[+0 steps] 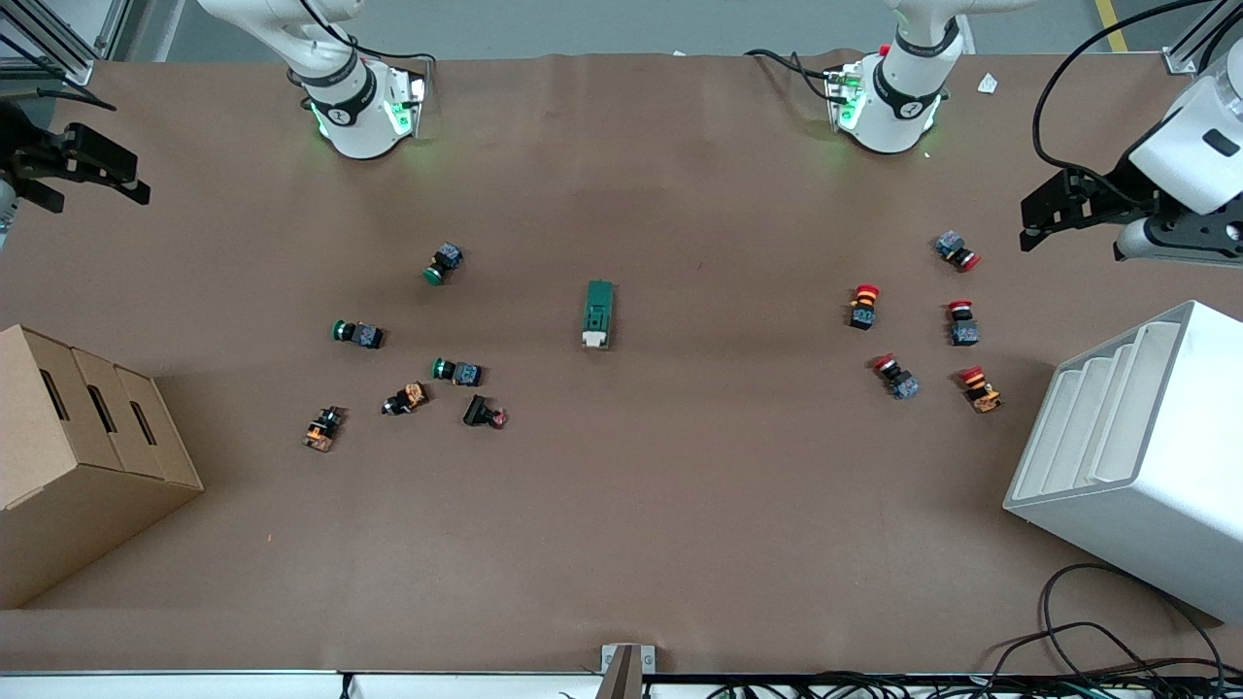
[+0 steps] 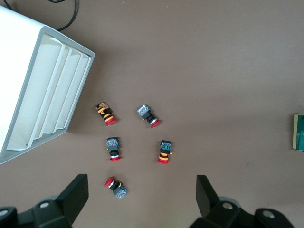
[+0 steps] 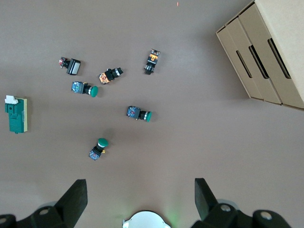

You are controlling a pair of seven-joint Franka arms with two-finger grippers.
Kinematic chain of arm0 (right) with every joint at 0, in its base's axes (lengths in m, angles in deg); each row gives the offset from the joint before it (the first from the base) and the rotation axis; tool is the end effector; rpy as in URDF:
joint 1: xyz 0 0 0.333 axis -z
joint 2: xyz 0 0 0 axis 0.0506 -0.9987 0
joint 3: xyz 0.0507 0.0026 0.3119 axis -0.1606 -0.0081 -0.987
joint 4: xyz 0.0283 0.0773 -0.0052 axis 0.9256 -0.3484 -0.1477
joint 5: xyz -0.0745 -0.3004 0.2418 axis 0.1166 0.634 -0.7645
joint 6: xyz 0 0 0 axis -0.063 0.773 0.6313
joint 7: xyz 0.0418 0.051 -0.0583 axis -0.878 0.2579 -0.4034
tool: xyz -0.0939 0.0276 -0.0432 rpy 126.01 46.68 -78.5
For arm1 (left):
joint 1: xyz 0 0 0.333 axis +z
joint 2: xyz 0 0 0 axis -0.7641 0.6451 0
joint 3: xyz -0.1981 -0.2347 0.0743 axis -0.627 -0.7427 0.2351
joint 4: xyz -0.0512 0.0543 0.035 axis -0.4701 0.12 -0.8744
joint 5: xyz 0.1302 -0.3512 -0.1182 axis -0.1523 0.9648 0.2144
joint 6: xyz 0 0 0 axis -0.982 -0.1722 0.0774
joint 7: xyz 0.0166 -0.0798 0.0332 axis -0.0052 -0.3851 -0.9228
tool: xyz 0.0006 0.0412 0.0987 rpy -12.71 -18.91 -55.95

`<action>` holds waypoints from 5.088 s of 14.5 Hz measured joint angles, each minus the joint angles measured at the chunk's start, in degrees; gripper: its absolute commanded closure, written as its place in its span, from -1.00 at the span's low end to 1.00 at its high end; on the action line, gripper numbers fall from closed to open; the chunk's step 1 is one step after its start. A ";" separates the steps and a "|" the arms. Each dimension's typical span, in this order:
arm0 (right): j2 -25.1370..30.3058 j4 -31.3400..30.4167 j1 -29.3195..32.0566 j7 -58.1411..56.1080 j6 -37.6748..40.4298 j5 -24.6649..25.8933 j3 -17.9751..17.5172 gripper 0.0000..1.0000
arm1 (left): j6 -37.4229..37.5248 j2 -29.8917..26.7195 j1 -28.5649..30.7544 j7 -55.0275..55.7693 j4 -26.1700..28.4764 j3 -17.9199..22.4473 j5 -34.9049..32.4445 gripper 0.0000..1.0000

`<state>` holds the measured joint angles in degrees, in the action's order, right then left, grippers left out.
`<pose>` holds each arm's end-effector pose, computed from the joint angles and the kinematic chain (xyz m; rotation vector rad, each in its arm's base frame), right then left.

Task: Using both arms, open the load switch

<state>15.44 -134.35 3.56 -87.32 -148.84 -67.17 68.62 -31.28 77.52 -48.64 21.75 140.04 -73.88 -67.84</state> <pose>0.5023 -0.0189 0.6575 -3.0921 -0.1109 0.1188 0.5489 -0.0823 0.6509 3.1256 -0.2170 0.0179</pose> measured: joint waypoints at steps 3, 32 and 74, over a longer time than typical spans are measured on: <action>0.00 0.00 0.00 -0.01 0.02 0.00 0.00 -1.00 | 0.18 -0.01 0.13 0.00 -0.01 -0.25 -0.07 -1.00; -16.22 2.96 2.58 -0.05 -3.11 0.19 0.58 -1.00 | -43.84 34.00 -49.60 108.49 15.16 -5.85 -50.13 -1.00; -50.95 8.39 -40.42 101.36 -30.36 -11.79 -0.92 -1.00 | -27.79 46.87 -61.31 149.08 21.60 -5.30 -102.99 -0.98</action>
<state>-35.51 -125.96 -36.86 14.04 -179.21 -78.96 67.69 -59.07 124.39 -109.95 170.83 161.64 -79.17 -170.83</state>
